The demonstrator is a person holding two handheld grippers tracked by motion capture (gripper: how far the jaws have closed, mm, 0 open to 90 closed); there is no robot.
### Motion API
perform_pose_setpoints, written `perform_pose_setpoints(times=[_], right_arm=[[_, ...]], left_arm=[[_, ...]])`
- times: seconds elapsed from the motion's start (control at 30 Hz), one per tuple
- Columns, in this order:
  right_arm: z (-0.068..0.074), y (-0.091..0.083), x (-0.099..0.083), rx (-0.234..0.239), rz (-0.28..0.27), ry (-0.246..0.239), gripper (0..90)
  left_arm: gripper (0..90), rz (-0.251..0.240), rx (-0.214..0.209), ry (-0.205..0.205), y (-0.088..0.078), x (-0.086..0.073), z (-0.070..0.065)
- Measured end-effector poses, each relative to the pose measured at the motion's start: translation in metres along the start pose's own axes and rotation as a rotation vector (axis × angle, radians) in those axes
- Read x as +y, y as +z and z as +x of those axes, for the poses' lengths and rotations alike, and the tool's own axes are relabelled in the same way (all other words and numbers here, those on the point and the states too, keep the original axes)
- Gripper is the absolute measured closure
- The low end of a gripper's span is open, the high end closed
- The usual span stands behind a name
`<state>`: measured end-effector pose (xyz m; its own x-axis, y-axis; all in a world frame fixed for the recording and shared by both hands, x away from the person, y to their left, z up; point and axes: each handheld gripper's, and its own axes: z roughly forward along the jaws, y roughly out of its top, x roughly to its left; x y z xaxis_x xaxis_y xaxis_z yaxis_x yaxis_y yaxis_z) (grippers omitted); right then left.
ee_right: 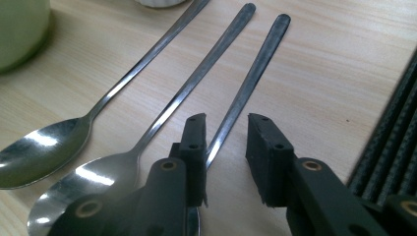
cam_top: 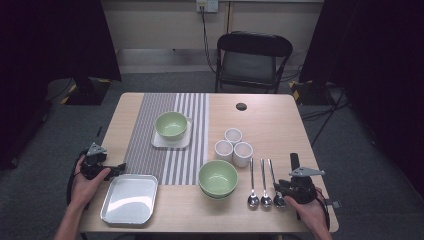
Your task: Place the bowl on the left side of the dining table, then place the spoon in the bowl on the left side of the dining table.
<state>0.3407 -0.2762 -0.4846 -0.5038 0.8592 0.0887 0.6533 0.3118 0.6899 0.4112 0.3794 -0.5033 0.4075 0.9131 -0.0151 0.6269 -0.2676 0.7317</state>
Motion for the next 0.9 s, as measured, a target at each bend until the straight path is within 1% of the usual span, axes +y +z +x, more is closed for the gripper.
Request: perform_pose_setpoints(times=[0.17,0.27,0.3,0.4,0.5,0.6,0.7,0.9], right_arm=[[-0.0008,0.0011,-0.0014,0.007,0.000,0.001,71.0],[-0.0008,0.0012,-0.0013,-0.003,0.001,0.001,75.4],[-0.0010,0.0011,-0.0012,-0.007,0.002,0.005,76.9],[-0.0027,0.0018,-0.0008,-0.012,-0.003,0.026,77.9],[-0.0030,0.0026,-0.0001,-0.019,-0.004,0.032,79.3],[-0.0033,0.0043,0.0010,-0.031,-0.010,0.044,81.6],[-0.0037,0.0051,0.0018,-0.037,-0.011,0.049,82.0],[-0.0048,0.0054,0.0014,-0.033,-0.017,0.066,82.7]], left_arm=[[7.1,0.000,0.000,0.000,-0.0001,0.0000,0.0001],[7.1,0.000,0.000,0.000,-0.0001,0.0001,0.0001],[7.0,0.002,0.000,0.005,-0.0002,0.0001,0.0005],[7.1,0.000,0.001,0.001,0.0001,0.0003,0.0007],[7.0,-0.001,0.000,-0.004,0.0002,0.0003,0.0006],[7.0,0.001,0.002,0.001,0.0001,0.0003,0.0008],[6.9,0.000,0.003,-0.003,0.0003,0.0003,0.0002],[6.5,-0.001,0.003,-0.006,0.0008,0.0004,0.0001]])
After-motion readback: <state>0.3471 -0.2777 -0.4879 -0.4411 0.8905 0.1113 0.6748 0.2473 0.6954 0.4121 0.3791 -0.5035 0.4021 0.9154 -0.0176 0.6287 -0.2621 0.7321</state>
